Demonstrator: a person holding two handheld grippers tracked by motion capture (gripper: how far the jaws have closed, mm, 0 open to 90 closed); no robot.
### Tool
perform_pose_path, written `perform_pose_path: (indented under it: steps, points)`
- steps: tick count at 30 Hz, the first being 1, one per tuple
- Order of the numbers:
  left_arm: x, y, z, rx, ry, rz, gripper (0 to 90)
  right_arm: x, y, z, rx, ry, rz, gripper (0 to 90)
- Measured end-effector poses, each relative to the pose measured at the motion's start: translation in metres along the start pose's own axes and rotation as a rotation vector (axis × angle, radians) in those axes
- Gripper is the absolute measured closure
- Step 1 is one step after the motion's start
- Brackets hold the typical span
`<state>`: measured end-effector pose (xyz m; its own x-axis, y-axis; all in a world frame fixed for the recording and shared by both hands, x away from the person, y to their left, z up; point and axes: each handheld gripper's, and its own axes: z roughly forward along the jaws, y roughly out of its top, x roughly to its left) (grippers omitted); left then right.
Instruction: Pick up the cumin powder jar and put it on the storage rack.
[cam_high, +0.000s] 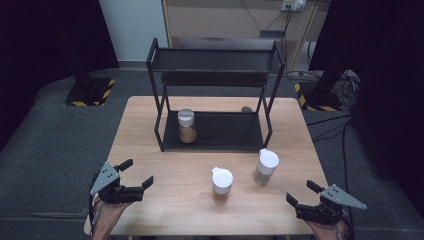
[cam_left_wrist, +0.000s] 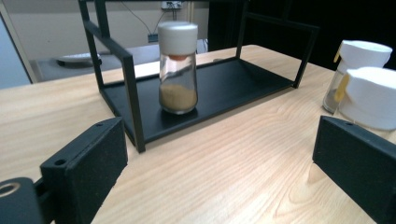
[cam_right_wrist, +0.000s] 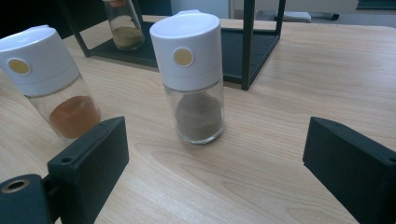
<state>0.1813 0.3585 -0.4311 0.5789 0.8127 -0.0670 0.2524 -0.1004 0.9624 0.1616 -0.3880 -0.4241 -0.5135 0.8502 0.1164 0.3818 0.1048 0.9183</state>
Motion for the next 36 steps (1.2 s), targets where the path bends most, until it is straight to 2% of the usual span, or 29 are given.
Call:
perform_pose_path:
  steps: [7,13,19,36]
  points:
    - [0.004,-0.015,-0.005,-0.003,0.004,-0.013,2.3,0.000,0.000,0.000,0.002,0.000,0.001,7.1]
    - [0.013,-0.024,-0.005,0.012,-0.008,-0.014,2.2,0.000,0.000,0.001,0.002,0.000,-0.001,7.2]
    - [0.019,-0.030,-0.006,0.005,-0.032,-0.014,2.1,0.000,0.000,0.001,0.002,0.002,-0.002,7.2]
    - [0.021,-0.032,-0.005,0.013,-0.057,0.017,1.6,-0.001,0.000,0.000,-0.001,0.010,-0.004,7.0]
